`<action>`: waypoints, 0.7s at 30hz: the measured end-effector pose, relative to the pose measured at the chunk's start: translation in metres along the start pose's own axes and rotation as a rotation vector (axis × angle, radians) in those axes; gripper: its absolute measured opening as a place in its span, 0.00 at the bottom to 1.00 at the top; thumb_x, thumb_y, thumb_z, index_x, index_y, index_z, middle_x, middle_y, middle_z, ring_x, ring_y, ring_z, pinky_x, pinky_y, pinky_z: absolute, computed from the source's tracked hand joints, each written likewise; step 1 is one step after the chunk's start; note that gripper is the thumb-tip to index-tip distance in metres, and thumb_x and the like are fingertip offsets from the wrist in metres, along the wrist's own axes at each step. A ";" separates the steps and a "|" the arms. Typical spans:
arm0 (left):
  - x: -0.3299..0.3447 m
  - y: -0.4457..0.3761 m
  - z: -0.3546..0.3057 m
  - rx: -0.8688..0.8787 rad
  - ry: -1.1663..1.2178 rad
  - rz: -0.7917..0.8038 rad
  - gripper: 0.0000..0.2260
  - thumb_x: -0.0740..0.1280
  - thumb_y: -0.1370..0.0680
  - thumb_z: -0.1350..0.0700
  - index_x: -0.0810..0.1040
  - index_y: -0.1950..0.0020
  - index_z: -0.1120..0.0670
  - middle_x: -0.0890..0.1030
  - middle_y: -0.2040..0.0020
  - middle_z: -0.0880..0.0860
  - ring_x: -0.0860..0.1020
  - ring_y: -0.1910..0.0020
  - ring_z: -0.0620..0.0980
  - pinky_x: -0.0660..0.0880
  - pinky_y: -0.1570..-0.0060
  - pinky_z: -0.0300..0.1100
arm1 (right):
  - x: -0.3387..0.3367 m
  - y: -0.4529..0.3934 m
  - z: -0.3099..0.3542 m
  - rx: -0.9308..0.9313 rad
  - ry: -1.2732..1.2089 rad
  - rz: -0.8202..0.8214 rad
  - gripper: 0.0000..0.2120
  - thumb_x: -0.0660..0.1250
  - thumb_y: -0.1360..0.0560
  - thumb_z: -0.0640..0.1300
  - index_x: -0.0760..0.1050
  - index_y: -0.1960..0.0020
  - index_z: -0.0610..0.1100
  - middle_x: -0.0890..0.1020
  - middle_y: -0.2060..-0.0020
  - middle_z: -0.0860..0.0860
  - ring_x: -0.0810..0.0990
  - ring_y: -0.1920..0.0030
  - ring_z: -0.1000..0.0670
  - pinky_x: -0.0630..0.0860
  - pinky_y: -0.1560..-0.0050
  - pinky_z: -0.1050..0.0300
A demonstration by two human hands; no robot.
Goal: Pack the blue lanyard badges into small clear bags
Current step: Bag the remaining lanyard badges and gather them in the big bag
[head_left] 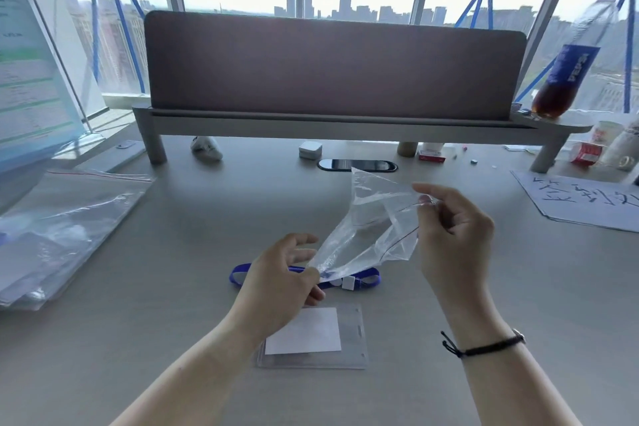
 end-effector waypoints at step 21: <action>-0.025 -0.018 0.008 0.277 -0.692 0.073 0.10 0.73 0.26 0.44 0.84 0.45 0.40 0.82 0.50 0.36 0.77 0.48 0.36 0.74 0.44 0.38 | -0.006 -0.011 -0.034 0.171 -0.030 -0.065 0.11 0.66 0.27 0.41 0.82 0.57 0.56 0.80 0.67 0.36 0.77 0.66 0.40 0.77 0.61 0.51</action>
Point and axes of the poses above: each hand's wrist, its own y-axis away from the middle knuckle, its own x-axis out of the palm, z = x × y, the point moved 6 cm from there along -y, towards the middle knuckle
